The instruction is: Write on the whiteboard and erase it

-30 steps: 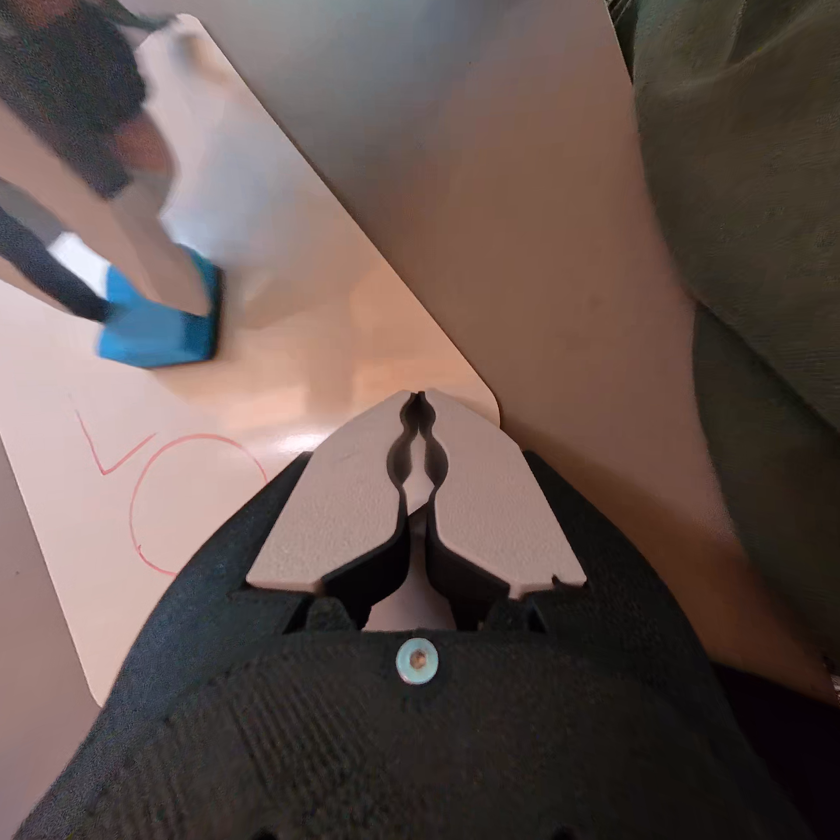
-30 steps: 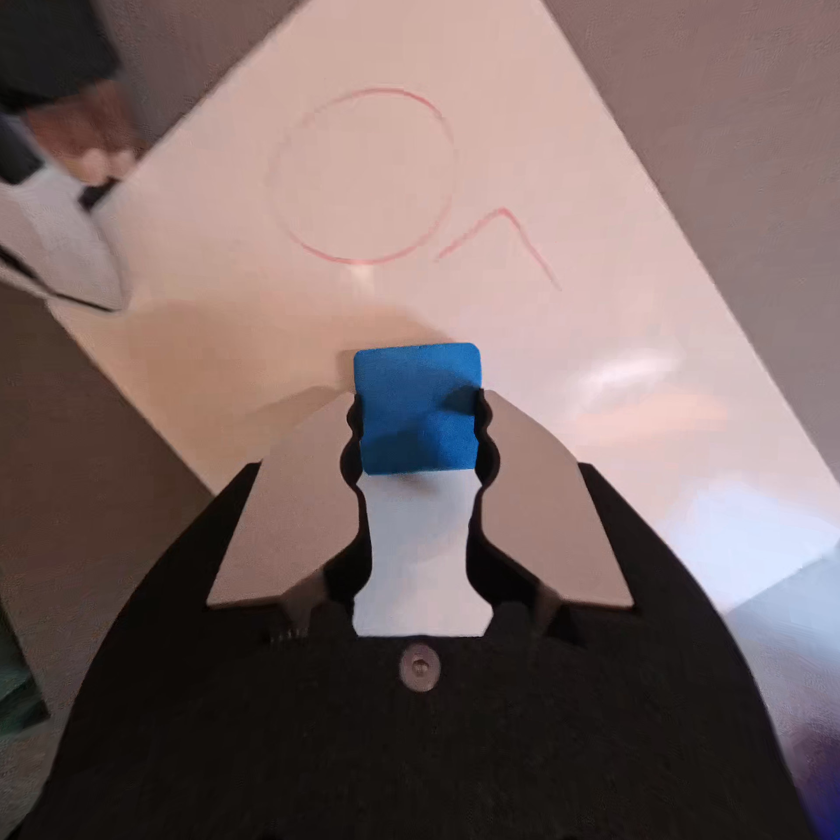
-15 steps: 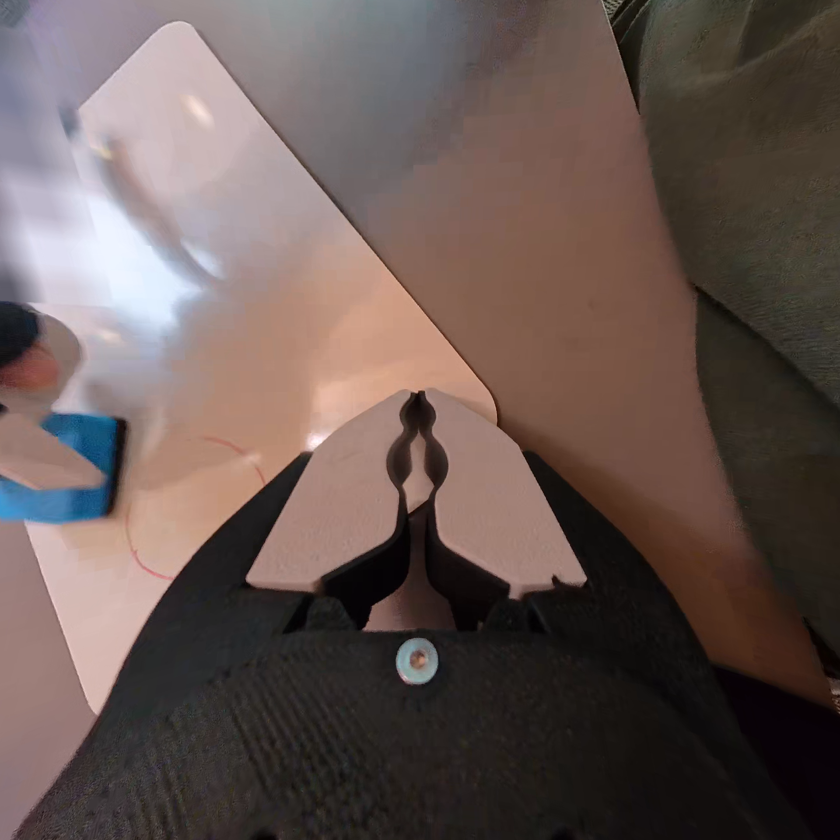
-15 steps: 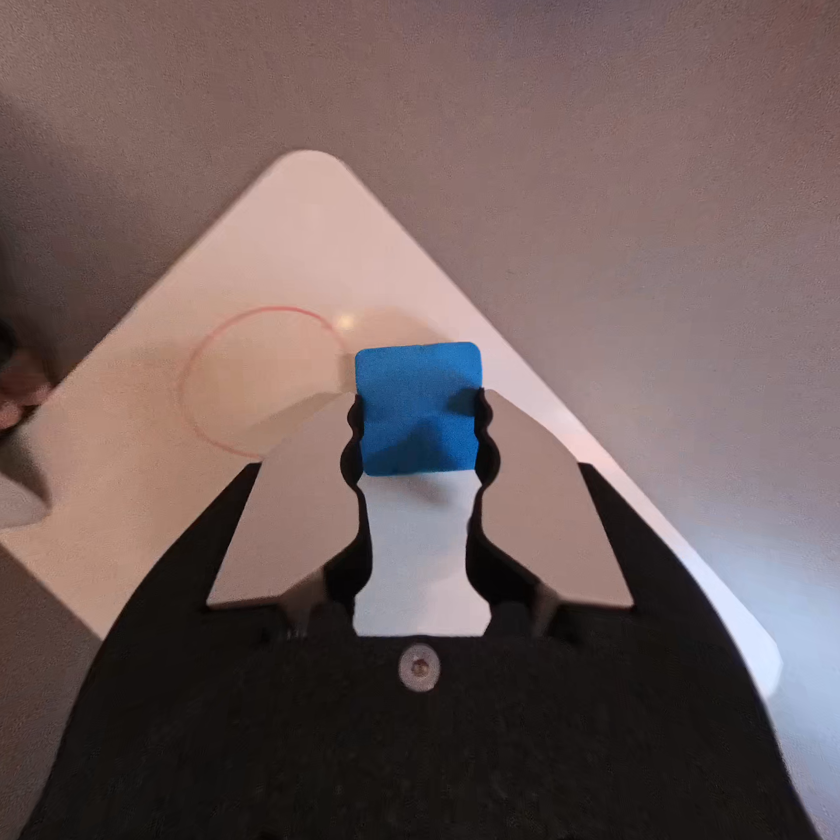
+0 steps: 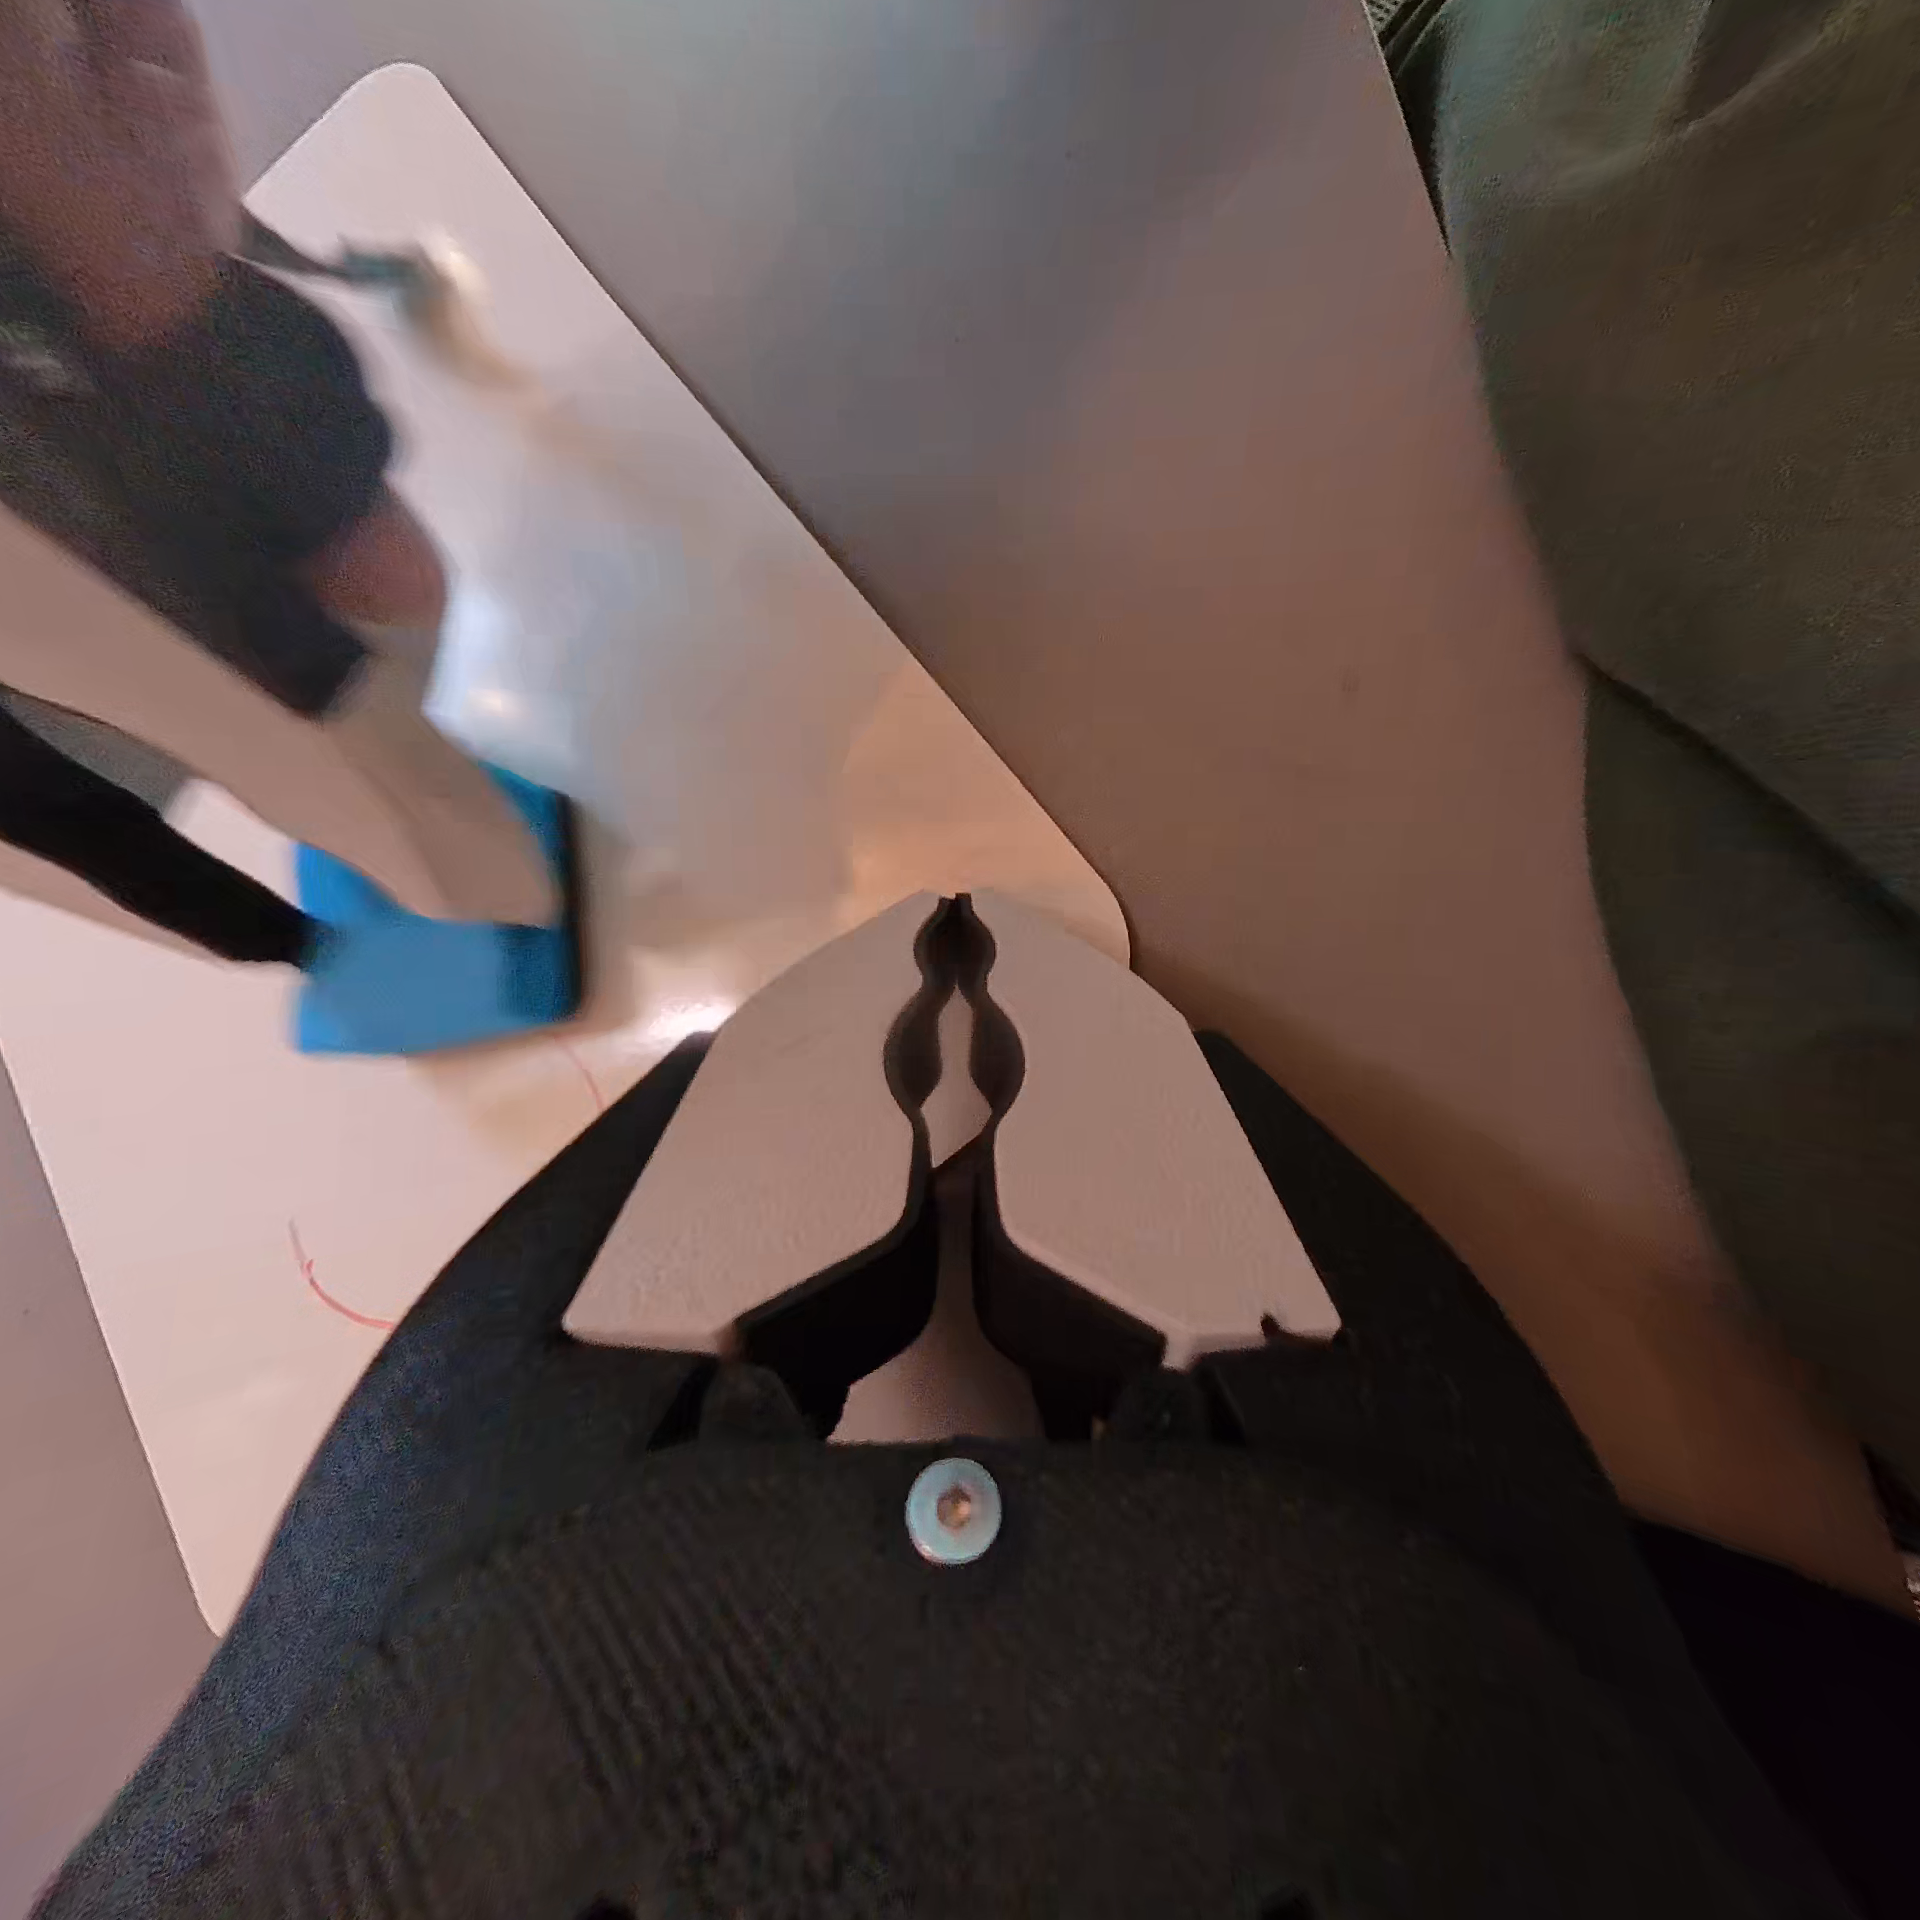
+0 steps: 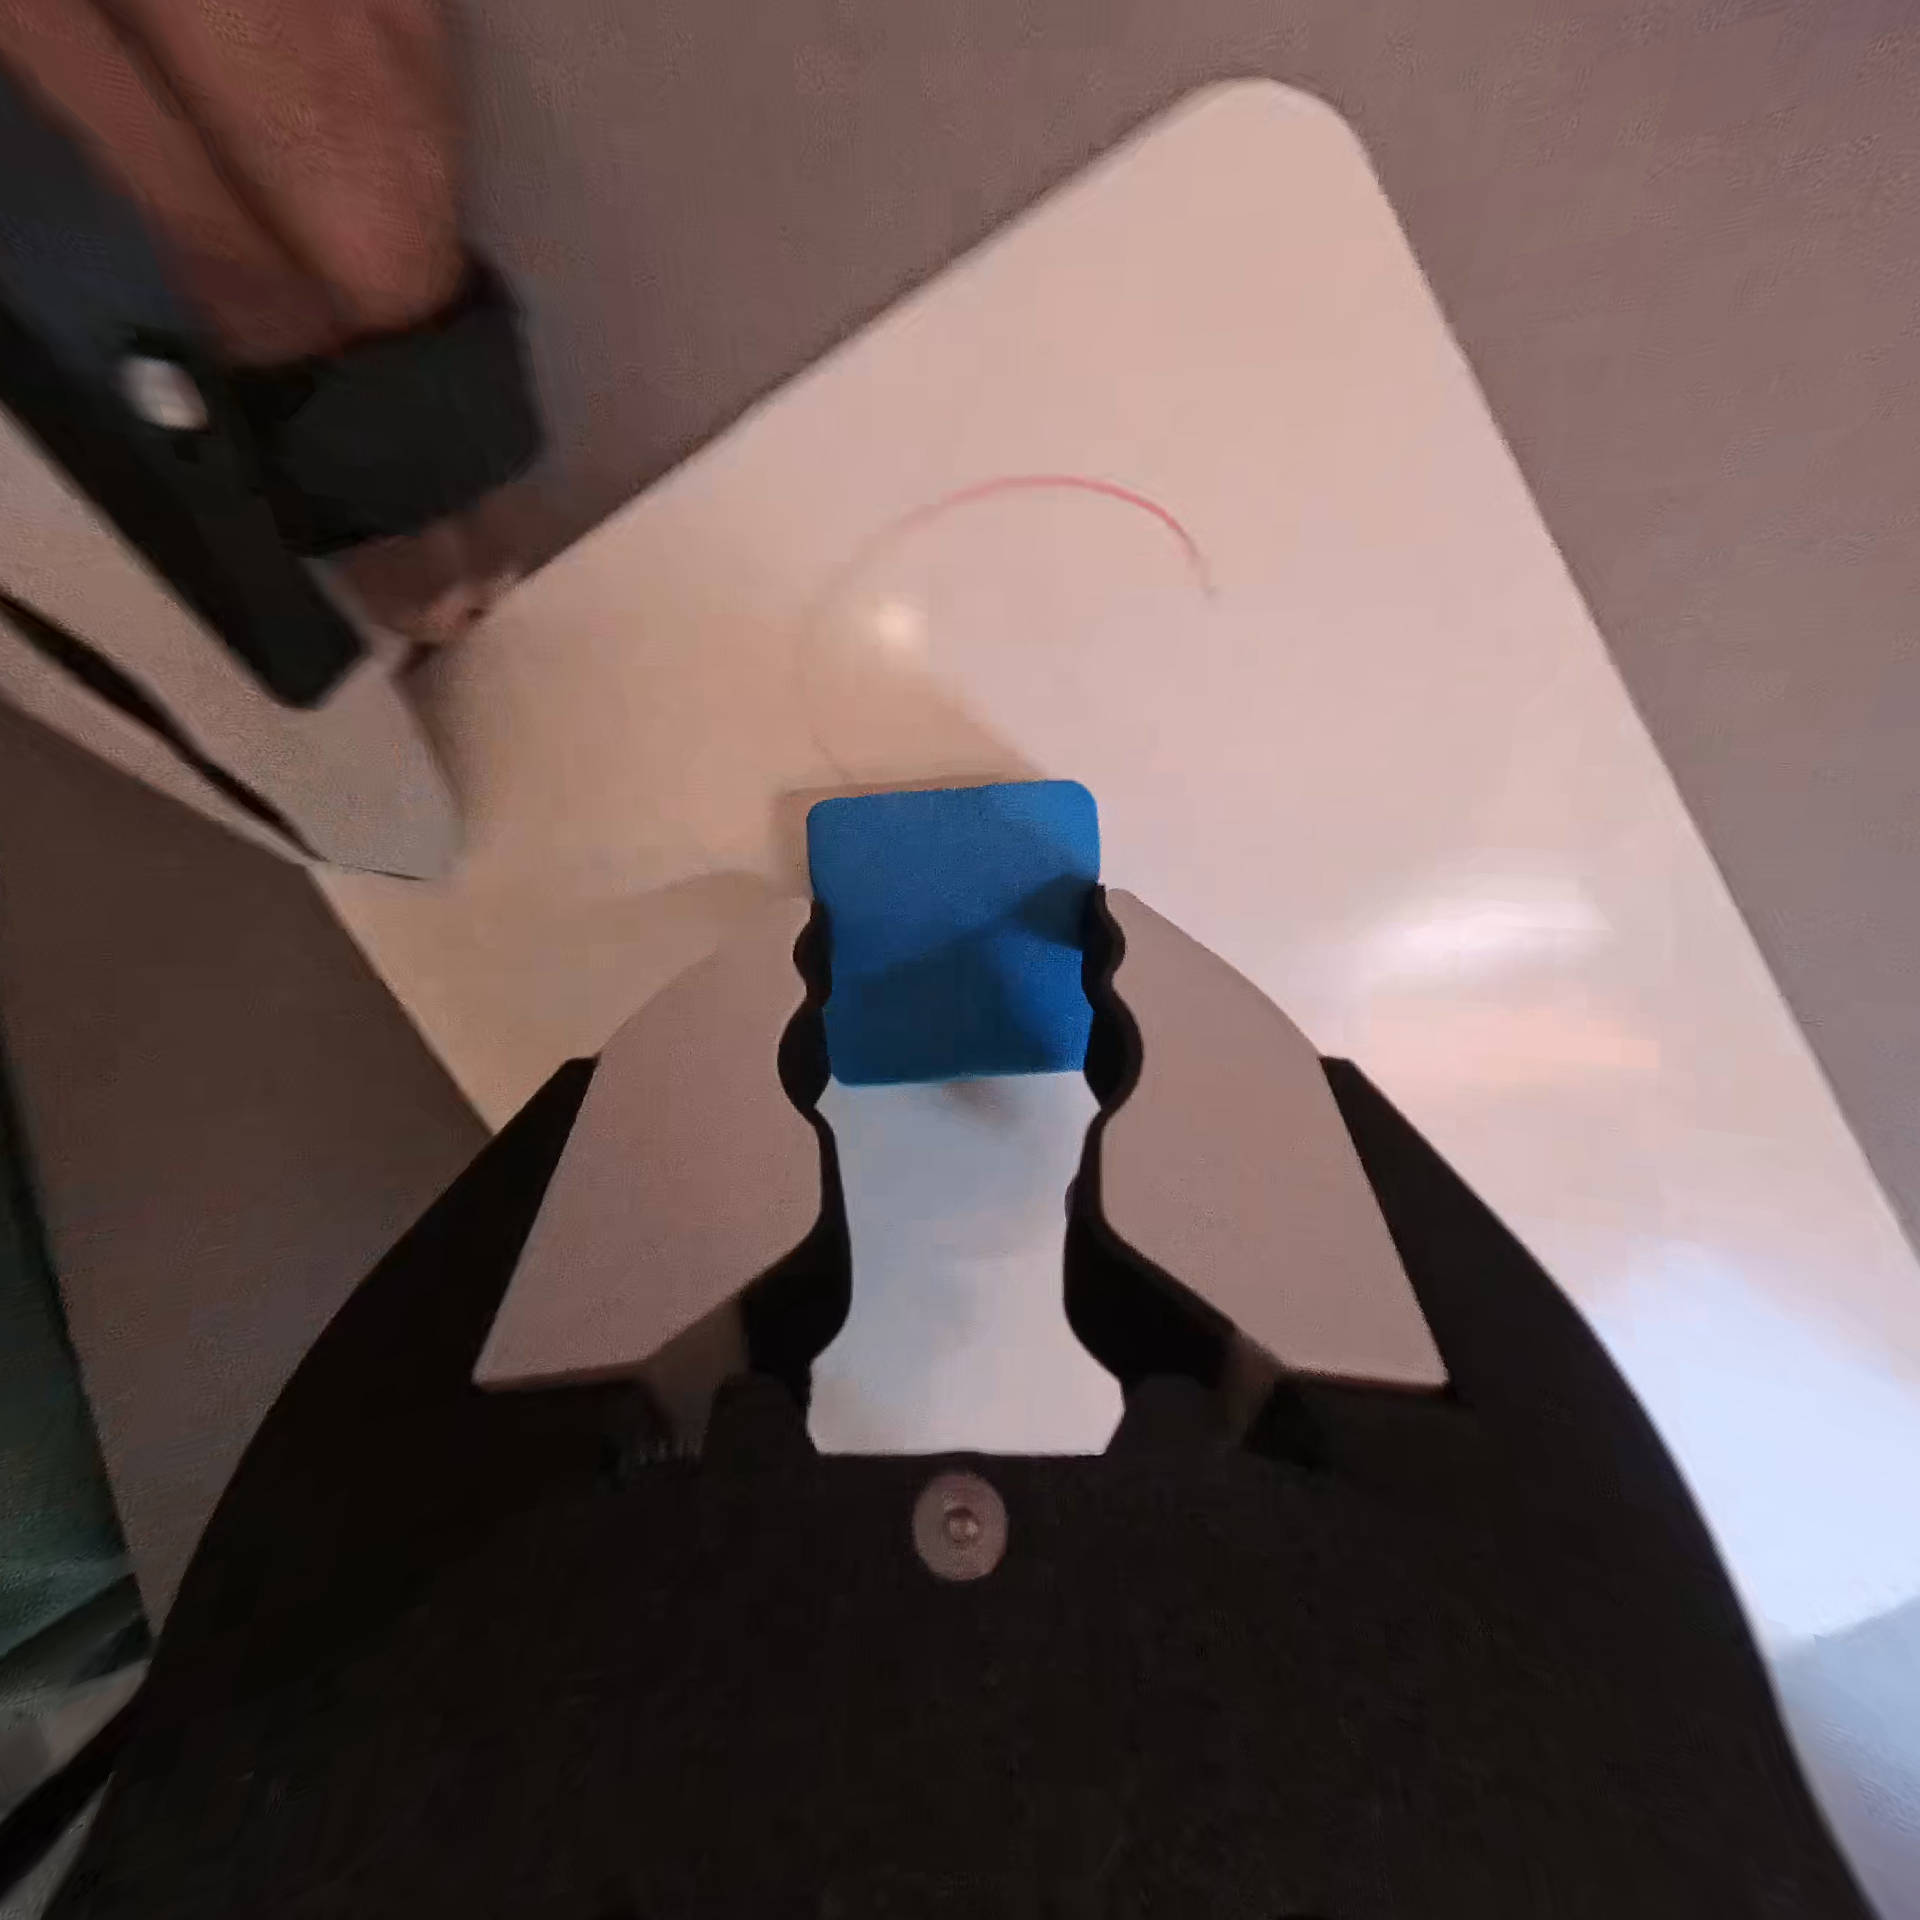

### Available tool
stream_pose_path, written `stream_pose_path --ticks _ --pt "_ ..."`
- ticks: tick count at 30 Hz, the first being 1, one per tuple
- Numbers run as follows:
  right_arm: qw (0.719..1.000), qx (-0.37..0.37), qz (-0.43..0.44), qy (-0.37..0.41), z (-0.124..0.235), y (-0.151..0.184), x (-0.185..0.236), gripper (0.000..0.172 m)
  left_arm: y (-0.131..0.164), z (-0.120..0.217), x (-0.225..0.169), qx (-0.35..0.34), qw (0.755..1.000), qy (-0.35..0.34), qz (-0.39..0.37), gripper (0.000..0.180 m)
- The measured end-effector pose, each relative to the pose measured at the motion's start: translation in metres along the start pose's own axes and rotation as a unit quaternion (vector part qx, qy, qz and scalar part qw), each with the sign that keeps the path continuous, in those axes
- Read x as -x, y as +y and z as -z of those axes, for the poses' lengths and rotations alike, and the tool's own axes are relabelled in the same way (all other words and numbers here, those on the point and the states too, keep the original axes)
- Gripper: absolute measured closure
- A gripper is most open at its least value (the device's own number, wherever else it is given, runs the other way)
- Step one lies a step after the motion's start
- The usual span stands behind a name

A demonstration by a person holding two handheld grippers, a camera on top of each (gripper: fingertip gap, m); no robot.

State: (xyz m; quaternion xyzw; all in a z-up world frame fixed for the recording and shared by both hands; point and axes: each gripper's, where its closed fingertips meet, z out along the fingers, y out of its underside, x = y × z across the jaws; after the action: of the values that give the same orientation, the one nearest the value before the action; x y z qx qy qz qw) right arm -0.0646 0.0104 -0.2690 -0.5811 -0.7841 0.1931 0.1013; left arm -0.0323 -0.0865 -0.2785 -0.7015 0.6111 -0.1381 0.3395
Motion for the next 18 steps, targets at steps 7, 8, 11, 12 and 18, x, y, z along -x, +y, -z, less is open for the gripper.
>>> stream_pose_path --ticks 7,8,11,12,18 --pt "0.998 -0.043 0.048 0.000 -0.022 -0.045 0.015 0.124 0.000 0.000 0.000 0.000 1.000 -0.001 0.002 0.180" --pt "0.997 -0.027 0.064 -0.013 -0.018 -0.035 0.027 0.124 0.000 0.000 0.000 0.001 1.000 -0.002 0.002 0.180" --pt "0.999 0.010 -0.014 0.034 0.000 -0.003 -0.027 0.124 -0.001 0.000 0.001 0.004 1.000 -0.005 -0.001 0.179" --pt "0.998 0.009 -0.040 0.057 0.001 -0.004 -0.053 0.124 -0.001 0.000 0.001 0.005 1.000 -0.006 -0.001 0.179" --pt "0.997 -0.008 0.072 -0.003 -0.026 -0.051 0.018 0.124 -0.001 -0.001 0.001 0.005 1.000 -0.002 0.004 0.179"
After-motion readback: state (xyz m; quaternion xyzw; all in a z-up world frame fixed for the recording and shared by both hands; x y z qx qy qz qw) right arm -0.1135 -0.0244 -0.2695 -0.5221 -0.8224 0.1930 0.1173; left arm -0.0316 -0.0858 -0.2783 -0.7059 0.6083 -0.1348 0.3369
